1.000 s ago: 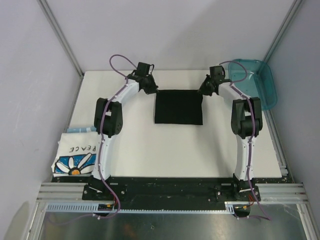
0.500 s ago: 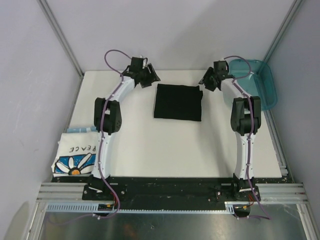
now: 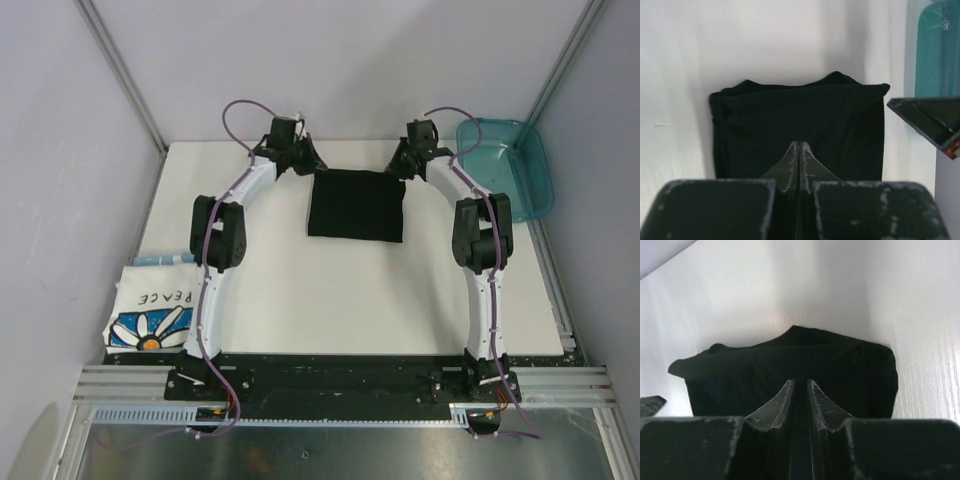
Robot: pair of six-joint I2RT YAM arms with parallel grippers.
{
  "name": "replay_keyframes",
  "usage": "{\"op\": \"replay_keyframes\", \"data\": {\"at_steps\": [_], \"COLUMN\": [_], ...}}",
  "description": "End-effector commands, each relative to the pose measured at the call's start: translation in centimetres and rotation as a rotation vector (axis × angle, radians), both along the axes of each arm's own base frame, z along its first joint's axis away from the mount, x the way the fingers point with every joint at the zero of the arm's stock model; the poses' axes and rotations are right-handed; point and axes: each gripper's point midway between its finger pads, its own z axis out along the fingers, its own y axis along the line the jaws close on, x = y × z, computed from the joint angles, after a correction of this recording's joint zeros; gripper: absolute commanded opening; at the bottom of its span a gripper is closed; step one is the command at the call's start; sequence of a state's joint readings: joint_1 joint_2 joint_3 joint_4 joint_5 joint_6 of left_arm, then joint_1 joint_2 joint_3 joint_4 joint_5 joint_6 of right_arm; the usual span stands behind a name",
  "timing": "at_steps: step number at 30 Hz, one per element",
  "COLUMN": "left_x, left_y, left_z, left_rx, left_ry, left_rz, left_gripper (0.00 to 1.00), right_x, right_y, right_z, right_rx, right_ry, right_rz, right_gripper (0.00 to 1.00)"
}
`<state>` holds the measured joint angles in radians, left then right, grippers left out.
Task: Fold and stack the t-shirts
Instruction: Fold the long partially folded tshirt into a neat square, then put the neatly folded tshirt into the corner of the board with both arms
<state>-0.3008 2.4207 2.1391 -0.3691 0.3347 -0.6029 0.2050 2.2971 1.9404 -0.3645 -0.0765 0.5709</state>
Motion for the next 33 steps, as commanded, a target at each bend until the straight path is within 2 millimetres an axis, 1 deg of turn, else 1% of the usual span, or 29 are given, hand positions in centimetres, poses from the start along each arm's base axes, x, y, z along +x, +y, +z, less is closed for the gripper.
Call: {"op": "replay_keyframes", "data": {"at_steps": [1, 2, 4, 7, 9, 11, 14, 16, 18, 19, 21, 23, 24, 26, 28, 29, 30, 32, 33], "left_x": [0.8, 1.2, 2.2, 3.4, 3.8, 4.1, 4.4, 4.5, 4.6, 4.7, 4.6, 4.0, 3.4, 1.8, -0.5, -2.1, -3.5, -6.9, -8.5], "left_y": [-1.6, -1.6, -1.4, -1.1, -0.4, -0.1, 0.1, 0.3, 0.3, 0.4, 0.4, 0.7, 1.0, 2.3, 4.4, 5.7, 7.3, 10.7, 12.6], "left_z": [0.5, -0.3, -1.2, -3.4, -5.1, -6.0, -6.7, -6.7, -6.0, -5.1, -2.8, 0.1, 1.5, 3.9, 5.3, 6.3, 6.6, 6.2, 5.7], "left_rx": [-0.037, -0.031, -0.027, -0.036, -0.048, -0.060, -0.068, -0.078, -0.089, -0.096, -0.101, -0.095, -0.086, -0.050, -0.002, 0.016, 0.042, 0.113, 0.163], "left_ry": [-0.047, -0.044, -0.048, -0.021, 0.019, 0.040, 0.051, 0.057, 0.052, 0.040, 0.004, -0.037, -0.054, -0.077, -0.078, -0.077, -0.071, -0.044, -0.034], "left_rz": [-0.032, -0.020, 0.005, 0.045, 0.090, 0.112, 0.122, 0.132, 0.131, 0.127, 0.109, 0.094, 0.094, 0.112, 0.165, 0.197, 0.242, 0.335, 0.383], "left_gripper": [0.00, 0.00, 0.00, 0.00, 0.00, 0.01, 0.04, 0.08, 0.10, 0.11, 0.15, 0.20, 0.23, 0.33, 0.41, 0.43, 0.44, 0.47, 0.49], "right_x": [2.3, 2.7, 3.3, 4.2, 4.4, 4.3, 4.1, 4.0, 4.0, 4.0, 4.1, 4.3, 4.3, 4.6, 4.7, 4.5, 4.2, 3.1, 2.4], "right_y": [-0.6, -0.8, -1.2, -1.8, -2.1, -2.1, -2.3, -2.6, -2.9, -3.1, -3.5, -4.1, -4.4, -4.7, -4.5, -4.4, -4.1, -3.3, -2.9], "right_z": [0.6, 0.2, -0.8, -2.5, -3.8, -4.8, -5.7, -5.8, -5.7, -5.5, -4.9, -3.6, -2.8, 0.0, 3.1, 4.5, 5.5, 6.8, 7.1], "right_rx": [0.017, 0.026, 0.046, 0.071, 0.077, 0.086, 0.080, 0.076, 0.072, 0.071, 0.064, 0.052, 0.040, 0.023, 0.023, 0.025, 0.032, 0.053, 0.063], "right_ry": [-0.046, -0.047, -0.041, -0.018, 0.014, 0.035, 0.055, 0.060, 0.062, 0.061, 0.052, 0.038, 0.030, 0.005, -0.022, -0.029, -0.035, -0.038, -0.037], "right_rz": [0.000, -0.007, -0.022, -0.044, -0.051, -0.054, -0.054, -0.054, -0.055, -0.056, -0.060, -0.070, -0.071, -0.058, -0.033, -0.026, -0.019, -0.001, 0.006], "right_gripper": [0.19, 0.19, 0.20, 0.21, 0.21, 0.22, 0.23, 0.23, 0.24, 0.24, 0.26, 0.33, 0.37, 0.46, 0.52, 0.54, 0.55, 0.56, 0.56]}}
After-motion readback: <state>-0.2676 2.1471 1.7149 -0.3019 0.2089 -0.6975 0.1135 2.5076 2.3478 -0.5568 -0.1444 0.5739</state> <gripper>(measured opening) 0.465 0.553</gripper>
